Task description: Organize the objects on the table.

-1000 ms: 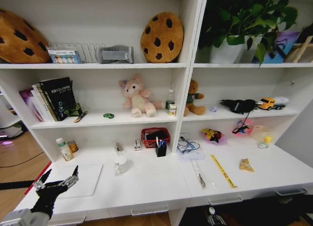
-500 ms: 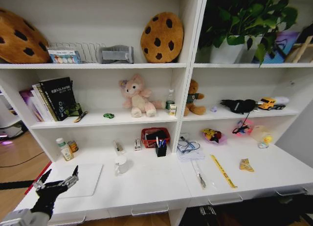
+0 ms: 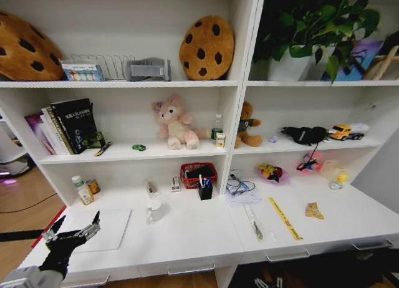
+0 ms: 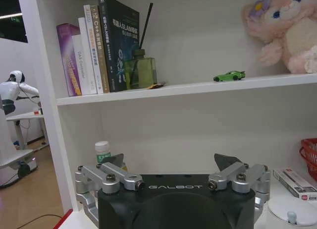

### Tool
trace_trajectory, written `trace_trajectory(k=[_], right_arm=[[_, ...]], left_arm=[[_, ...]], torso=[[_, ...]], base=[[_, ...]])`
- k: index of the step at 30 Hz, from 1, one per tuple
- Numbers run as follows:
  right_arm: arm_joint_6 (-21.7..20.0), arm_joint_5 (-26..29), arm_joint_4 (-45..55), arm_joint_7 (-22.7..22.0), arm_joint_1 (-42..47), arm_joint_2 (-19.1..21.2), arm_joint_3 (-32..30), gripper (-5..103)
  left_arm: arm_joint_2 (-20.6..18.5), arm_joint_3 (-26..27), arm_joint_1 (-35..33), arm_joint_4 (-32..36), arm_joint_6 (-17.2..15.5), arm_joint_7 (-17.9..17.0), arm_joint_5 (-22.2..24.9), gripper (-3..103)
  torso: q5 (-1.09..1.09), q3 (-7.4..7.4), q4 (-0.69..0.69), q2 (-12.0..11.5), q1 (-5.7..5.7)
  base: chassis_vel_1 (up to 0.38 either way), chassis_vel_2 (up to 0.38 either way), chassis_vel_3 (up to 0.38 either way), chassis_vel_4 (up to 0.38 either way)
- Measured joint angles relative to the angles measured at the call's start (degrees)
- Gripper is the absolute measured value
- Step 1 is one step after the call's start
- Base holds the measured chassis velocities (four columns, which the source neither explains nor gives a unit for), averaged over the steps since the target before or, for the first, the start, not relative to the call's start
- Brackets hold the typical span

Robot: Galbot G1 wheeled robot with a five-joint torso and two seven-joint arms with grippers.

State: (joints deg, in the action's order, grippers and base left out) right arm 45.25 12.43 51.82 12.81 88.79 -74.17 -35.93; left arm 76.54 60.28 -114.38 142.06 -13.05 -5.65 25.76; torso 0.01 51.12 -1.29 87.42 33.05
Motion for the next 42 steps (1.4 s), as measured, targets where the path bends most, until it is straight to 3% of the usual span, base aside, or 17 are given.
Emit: trace_trajectory(k=[5, 8, 10, 11, 12, 13, 14, 15, 17, 22, 24, 29, 30, 31, 33, 40, 42], right_arm=[[0.37, 6.21, 9.82, 2.12, 12.48, 2.72, -1.4, 100], [0.3, 6.93, 13.0, 1.23, 14.68, 3.14, -1.76, 100], [-5.13, 6.22, 25.18, -5.27, 22.39, 3.6, -3.52, 100], [-12.24, 6.85, 32.83, -10.95, 28.19, 3.72, -4.26, 100], [-12.24, 6.85, 32.83, -10.95, 28.19, 3.72, -4.26, 100], [-18.22, 9.37, 39.29, -14.01, 33.29, 4.17, -4.49, 100], [-18.22, 9.37, 39.29, -14.01, 33.29, 4.17, -4.49, 100], [-22.08, 12.12, 44.66, -15.94, 37.7, 4.87, -4.74, 100], [-23.34, 14.7, 52.62, -16.97, 43.03, 5.08, -7.42, 100], [-22.48, 15.88, 60.22, -16.84, 44.53, 4.58, -11.98, 100], [-23.71, 18.85, 68.55, -14.53, 43.37, 4.48, -17.02, 100], [-25.12, 22.31, 74.51, -11.01, 38.89, 5.54, -23.21, 99], [-27.92, 24.94, 76.32, -10.92, 35.47, 7.41, -26.33, 99], [-27.92, 24.94, 76.32, -10.92, 35.47, 7.41, -26.33, 99], [-31.97, 28.04, 76.68, -11.67, 30.02, 10.62, -28.52, 99], [-33.95, 29.7, 74.34, -12.07, 25.44, 13.97, -29.97, 96], [-34.63, 30.91, 71.86, -11.8, 23.72, 15.8, -30.54, 100]], left_arm=[[0.0, 0.0, 0.0, 0.0, 0.0, 0.01, 0.0, 100], [0.0, 0.0, 0.0, 0.0, 0.0, 0.0, 0.0, 100], [0.0, 0.01, 0.0, 0.0, 0.0, -0.03, 0.0, 100], [0.0, 0.0, 0.0, 0.0, -0.01, -0.01, 0.0, 100], [0.0, 0.0, 0.0, 0.0, -0.01, -0.01, 0.0, 100], [0.0, 0.0, 0.0, 0.0, 0.0, 0.0, 0.0, 100], [0.0, 0.0, 0.0, 0.0, 0.0, 0.0, 0.0, 100], [0.0, 0.0, 0.0, 0.0, 0.0, 0.0, 0.0, 100], [0.0, 0.0, 0.0, 0.0, 0.0, 0.0, 0.0, 100], [0.0, 0.0, 0.0, 0.0, 0.0, -0.01, 0.0, 100], [0.0, 0.0, 0.0, 0.0, 0.0, 0.0, 0.0, 100], [0.0, 0.0, 0.0, 0.0, 0.0, 0.01, 0.0, 100], [0.0, 0.0, 0.0, 0.0, 0.0, 0.0, 0.0, 100], [0.0, 0.0, 0.0, 0.0, 0.0, 0.0, 0.0, 100], [0.0, 0.0, 0.0, 0.0, 0.0, 0.0, 0.0, 100], [0.0, 0.0, 0.0, 0.0, 0.0, -0.01, 0.0, 100], [0.0, 0.0, 0.0, 0.0, 0.0, -0.01, 0.0, 100]], torso=[[-0.01, 0.0, -0.03, 0.0, -0.01], [-0.01, 0.0, -0.03, 0.0, -0.01], [0.0, -0.01, 0.02, 0.0, -0.01], [-0.01, 0.0, 0.01, 0.0, 0.0], [-0.01, 0.0, 0.01, 0.0, 0.0], [-0.02, 0.0, -0.03, 0.0, 0.0], [-0.02, 0.0, -0.03, 0.0, 0.0], [-0.05, 0.0, -0.03, 0.0, 0.0], [0.0, 0.0, -0.03, 0.01, -0.01], [-0.01, 0.0, -0.01, 0.0, -0.01], [-0.01, 0.01, 0.0, 0.0, 0.01], [-0.01, 0.01, -0.01, 0.0, 0.01], [-0.01, 0.01, -0.01, 0.0, 0.01], [-0.01, 0.01, -0.01, 0.0, 0.01], [0.0, 0.02, 0.0, -0.01, 0.01], [0.01, 0.02, 0.02, -0.01, 0.01], [-0.01, 0.01, -0.02, -0.01, 0.02]], base=[[0.0, 0.0, 0.0, 0.0], [0.0, 0.0, 0.0, 0.0], [0.0, 0.0, 0.0, 0.0], [0.0, 0.0, 0.0, 0.0], [0.0, 0.0, 0.0, 0.0], [0.0, 0.0, 0.0, 0.0], [0.0, 0.0, 0.0, 0.0], [0.0, 0.0, 0.0, 0.0], [0.0, 0.0, 0.0, 0.0], [0.0, 0.0, 0.0, 0.0], [0.0, 0.0, 0.0, 0.0], [0.0, 0.0, 0.0, 0.0], [0.0, 0.0, 0.0, 0.0], [0.0, 0.0, 0.0, 0.0], [0.0, 0.0, 0.0, 0.0], [0.0, 0.0, 0.0, 0.0], [-0.074, -0.071, 0.056, 0.066]])
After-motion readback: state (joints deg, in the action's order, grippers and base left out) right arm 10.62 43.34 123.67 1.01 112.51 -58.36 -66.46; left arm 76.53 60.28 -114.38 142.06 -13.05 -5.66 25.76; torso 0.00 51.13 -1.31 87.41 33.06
